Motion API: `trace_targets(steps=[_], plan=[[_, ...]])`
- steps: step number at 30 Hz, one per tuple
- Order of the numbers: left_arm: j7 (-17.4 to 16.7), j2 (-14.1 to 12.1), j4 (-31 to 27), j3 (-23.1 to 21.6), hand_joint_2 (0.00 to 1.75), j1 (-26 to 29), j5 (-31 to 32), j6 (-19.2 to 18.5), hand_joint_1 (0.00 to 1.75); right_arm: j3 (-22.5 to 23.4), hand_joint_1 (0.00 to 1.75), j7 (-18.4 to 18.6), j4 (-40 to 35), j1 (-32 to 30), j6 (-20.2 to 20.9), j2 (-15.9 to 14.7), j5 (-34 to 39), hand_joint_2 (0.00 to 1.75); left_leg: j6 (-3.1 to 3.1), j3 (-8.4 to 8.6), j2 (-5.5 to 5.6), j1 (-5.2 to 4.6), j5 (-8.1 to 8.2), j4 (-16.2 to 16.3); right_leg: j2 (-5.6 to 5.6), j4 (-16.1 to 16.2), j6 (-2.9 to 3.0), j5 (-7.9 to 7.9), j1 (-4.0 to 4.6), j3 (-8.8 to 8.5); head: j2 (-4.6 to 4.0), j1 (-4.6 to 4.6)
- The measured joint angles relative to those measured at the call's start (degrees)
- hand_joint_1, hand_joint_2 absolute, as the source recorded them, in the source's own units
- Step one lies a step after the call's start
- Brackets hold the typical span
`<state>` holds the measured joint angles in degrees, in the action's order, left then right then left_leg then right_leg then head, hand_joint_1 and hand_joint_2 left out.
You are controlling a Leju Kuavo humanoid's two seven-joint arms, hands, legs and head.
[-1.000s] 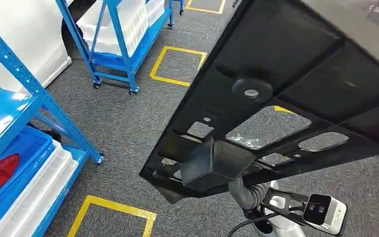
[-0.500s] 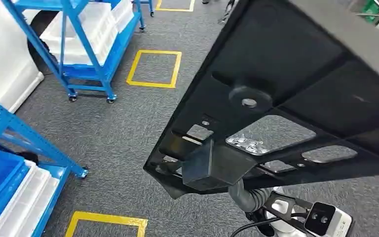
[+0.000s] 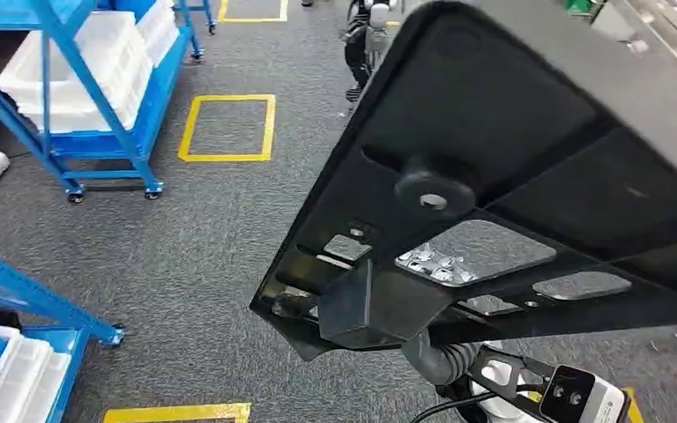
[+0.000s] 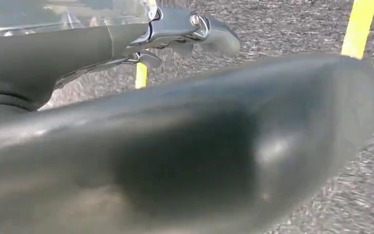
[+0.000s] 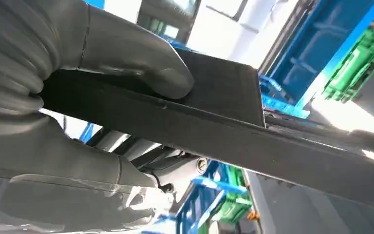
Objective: Take the parts from the cabinet and place them on the table.
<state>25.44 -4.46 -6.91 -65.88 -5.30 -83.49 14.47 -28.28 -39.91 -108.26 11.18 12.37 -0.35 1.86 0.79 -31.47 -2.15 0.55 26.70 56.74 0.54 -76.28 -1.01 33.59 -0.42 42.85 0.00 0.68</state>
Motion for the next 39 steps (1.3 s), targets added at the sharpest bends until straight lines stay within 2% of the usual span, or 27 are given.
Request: trace_targets(steps=[2,3,4,5,8,9,10,11,13,14,15,16,18,19,20,23,24,25,26,27,29,30,31,33,34,35,39], plan=[[-0.1,0.1,0.0,0.0,0.0,-0.2,0.0,0.2,0.0,0.1,1.75,0.0,0.5,0.2,0.0,-0.2,-0.1,1.75,-0.13,0.14,-1.02,-0.02,0.12,0.0,-0.46,6.7,0.16,-4.01,0.03,-3.46,0.0,0.02],[0.0,0.2,0.0,0.0,0.0,-0.3,0.0,0.1,0.0,0.2,1.75,0.0,0.9,0.5,0.0,-0.2,-0.2,1.75,-0.25,0.33,-1.57,-0.03,0.23,0.0,-1.42,13.0,0.43,-6.67,0.12,-6.83,0.0,0.02],[0.0,0.3,0.0,0.0,0.0,-0.3,0.0,0.1,0.0,0.2,1.75,0.0,1.4,0.9,0.2,-0.2,-0.3,1.75,-0.44,0.51,-1.93,-0.13,0.36,0.0,-3.9,18.0,0.83,-7.73,0.41,-9.45,0.0,0.04],[0.2,0.3,0.0,0.0,0.0,-0.3,0.0,0.0,0.0,0.2,1.75,0.0,1.9,1.4,0.3,-0.2,-0.3,1.75,-0.75,0.46,-2.3,-0.57,0.54,0.2,-4.72,18.7,1.08,-7.2,1.12,-9.71,0.0,-0.02],[0.4,0.4,0.0,0.0,0.0,-0.5,0.0,-0.4,0.0,0.3,1.75,0.0,4.2,2.2,0.5,-0.2,-0.6,1.75,-1.59,0.76,-3.74,-0.39,0.6,-0.1,-2.66,18.7,1.76,-7.43,1.26,-9.23,0.0,-0.07],[0.5,0.5,0.0,0.0,0.0,-0.6,0.0,-0.6,0.0,0.4,1.75,0.0,4.7,2.4,0.5,-0.2,-0.6,1.75,-1.99,0.9,-4.13,-0.54,0.78,0.0,-2.03,19.3,2.24,-7.78,0.81,-9.46,0.0,0.0],[0.5,0.6,0.0,0.0,0.0,-0.8,0.0,-0.8,0.0,0.5,1.75,0.0,5.3,2.6,0.4,-0.2,-0.6,1.75,-2.29,0.53,-1.75,-0.1,1.59,0.9,-1.71,19.7,2.45,-8.08,0.59,-9.8,0.0,-0.09],[0.4,0.7,0.0,0.0,0.0,-0.8,0.0,-0.8,0.0,0.5,1.75,0.0,5.9,3.1,0.3,-0.1,-0.6,1.75,-2.37,-0.68,0.32,-0.03,3.55,3.8,-1.28,19.8,2.78,-8.17,0.52,-9.79,0.0,-0.11],[0.1,0.7,0.0,0.0,0.0,-0.5,0.0,-0.9,0.0,0.6,1.75,0.0,6.8,3.5,0.2,-0.1,-0.4,1.75,-2.68,-5.28,1.6,0.05,8.2,13.7,-0.02,19.7,2.96,-8.18,0.6,-9.77,0.0,-0.46],[-0.3,0.7,0.0,0.0,0.0,-0.3,0.0,-1.0,0.0,0.8,1.75,0.0,7.3,3.4,0.0,-0.1,-0.2,1.75,-2.78,-7.43,1.65,0.05,9.44,17.9,0.7,19.6,2.96,-8.18,0.68,-9.74,0.0,-0.46],[-0.8,0.7,0.0,0.0,0.0,-0.1,0.0,-1.2,0.0,0.9,1.75,0.0,7.7,3.4,0.0,-0.1,0.1,1.75,-2.76,-8.38,1.65,0.06,9.12,19.3,1.4,19.5,2.96,-8.17,0.68,-9.73,-0.02,-0.48],[-1.1,0.7,0.0,0.0,0.0,0.0,0.0,-1.4,0.0,1.1,1.75,0.0,8.1,3.4,0.0,-0.1,0.3,1.75,-2.73,-7.87,1.66,0.1,7.34,17.6,2.14,19.3,2.94,-8.14,0.65,-9.75,0.0,-0.46],[-1.4,0.7,0.0,0.0,0.0,-0.1,0.0,-1.6,0.0,1.3,1.75,0.0,8.4,3.5,0.0,-0.1,0.4,1.75,-2.62,-3.61,2.19,0.26,1.76,8.0,3.64,19.0,2.66,-7.94,0.53,-9.83,0.0,-0.46],[-1.4,0.7,0.0,0.0,0.0,-0.1,0.0,-1.6,0.0,1.4,1.75,0.0,8.5,3.5,0.0,-0.1,0.5,1.75,-2.6,-1.38,4.05,0.5,-0.46,3.0,4.25,18.7,2.43,-7.78,0.45,-9.81,0.0,-0.48],[-1.5,0.7,0.0,0.0,0.0,-0.1,0.0,-1.6,0.0,1.4,1.75,0.0,8.6,3.6,0.0,-0.1,0.5,1.75,-2.45,-0.66,6.12,0.52,0.64,1.7,4.73,18.5,2.12,-7.67,0.7,-9.56,-0.02,-0.41],[-1.6,0.7,0.0,0.0,0.0,-0.1,0.0,-1.6,0.0,1.6,1.75,0.0,8.9,3.6,0.0,-0.1,0.6,1.75,-1.81,-0.57,5.05,0.29,0.42,1.3,6.36,18.4,1.23,-8.1,0.19,-8.81,0.0,-0.46],[-1.7,0.7,0.0,0.1,0.0,-0.3,0.0,-1.6,0.0,1.7,1.75,0.0,9.0,3.6,0.0,-0.2,0.6,1.75,-1.31,-0.54,4.5,0.26,0.23,1.0,6.88,18.5,0.77,-8.18,0.3,-8.73,0.0,-0.39],[-1.9,0.8,0.0,0.1,0.0,-0.4,0.0,-1.6,0.0,2.0,1.75,0.0,9.0,3.6,0.0,-0.2,0.9,1.75,-0.73,-0.41,3.75,0.59,-0.14,0.6,5.49,18.0,0.64,-7.69,0.17,-8.65,0.0,-0.44],[-2.1,0.8,0.0,0.2,0.0,-0.5,0.0,-1.7,0.0,2.2,1.75,0.0,9.0,3.7,0.2,-0.2,1.1,1.75,-0.43,-0.4,3.32,0.47,-0.17,0.5,2.7,16.3,0.42,-6.37,0.49,-7.93,0.0,-0.22],[-2.3,0.8,0.0,0.2,0.0,-0.3,0.0,-1.7,0.0,2.4,1.75,0.0,9.0,3.9,0.4,-0.2,1.2,1.75,-0.24,-0.47,2.7,0.33,-0.17,0.5,0.9,12.2,0.14,-3.92,0.45,-5.92,0.0,0.02],[-2.6,0.8,0.0,0.2,0.0,0.1,0.0,-1.7,0.0,2.4,1.75,0.0,9.0,3.8,0.6,-0.2,1.2,1.75,-0.1,-0.58,1.19,0.12,-0.08,0.5,0.07,2.2,-0.25,0.26,0.11,-1.11,0.0,0.0],[-2.6,0.8,0.0,0.2,0.0,0.2,0.0,-1.7,0.0,2.5,1.75,0.0,9.0,3.6,0.6,-0.2,1.2,1.75,-0.06,-0.61,0.51,0.07,-0.05,0.5,0.02,-0.4,-0.34,0.65,0.0,0.19,0.0,0.02],[-2.6,0.8,0.0,0.3,0.0,0.2,0.0,-1.8,0.0,2.5,1.75,0.0,9.0,3.5,0.6,-0.2,1.2,1.75,-0.07,-0.59,-0.12,0.05,-0.02,0.5,-0.06,0.2,-0.41,-0.33,-0.07,-0.02,0.0,0.0],[-2.6,0.8,0.0,0.4,0.0,0.0,0.0,-2.1,0.0,2.6,1.75,0.0,9.0,3.6,0.7,-0.2,1.2,1.75,-0.2,-0.37,-1.24,0.03,0.14,0.5,-0.86,9.1,-0.2,-5.13,-0.04,-4.69,0.0,0.0],[-2.6,0.8,0.0,0.5,0.0,0.0,0.0,-2.2,0.0,2.6,1.75,0.0,9.0,3.7,0.7,-0.2,1.2,1.75,-0.37,-0.14,-1.68,0.01,0.26,0.5,-2.46,15.2,0.15,-7.45,0.16,-7.98,0.0,0.02],[-2.6,0.8,0.0,0.5,0.0,-0.1,0.0,-2.4,0.0,2.6,1.75,0.0,9.0,3.8,0.7,-0.2,1.2,1.75,-0.59,0.02,-2.08,-0.13,0.4,0.5,-5.61,18.6,0.75,-6.95,0.74,-9.63,0.0,-0.02],[-2.6,0.9,0.0,0.5,0.0,-0.1,0.0,-2.4,0.0,2.8,1.75,0.0,8.9,3.9,0.7,-0.2,1.2,1.75,-1.79,0.49,-3.98,-0.27,0.56,0.2,-3.09,18.7,1.55,-7.5,1.18,-9.18,0.0,-0.07]])
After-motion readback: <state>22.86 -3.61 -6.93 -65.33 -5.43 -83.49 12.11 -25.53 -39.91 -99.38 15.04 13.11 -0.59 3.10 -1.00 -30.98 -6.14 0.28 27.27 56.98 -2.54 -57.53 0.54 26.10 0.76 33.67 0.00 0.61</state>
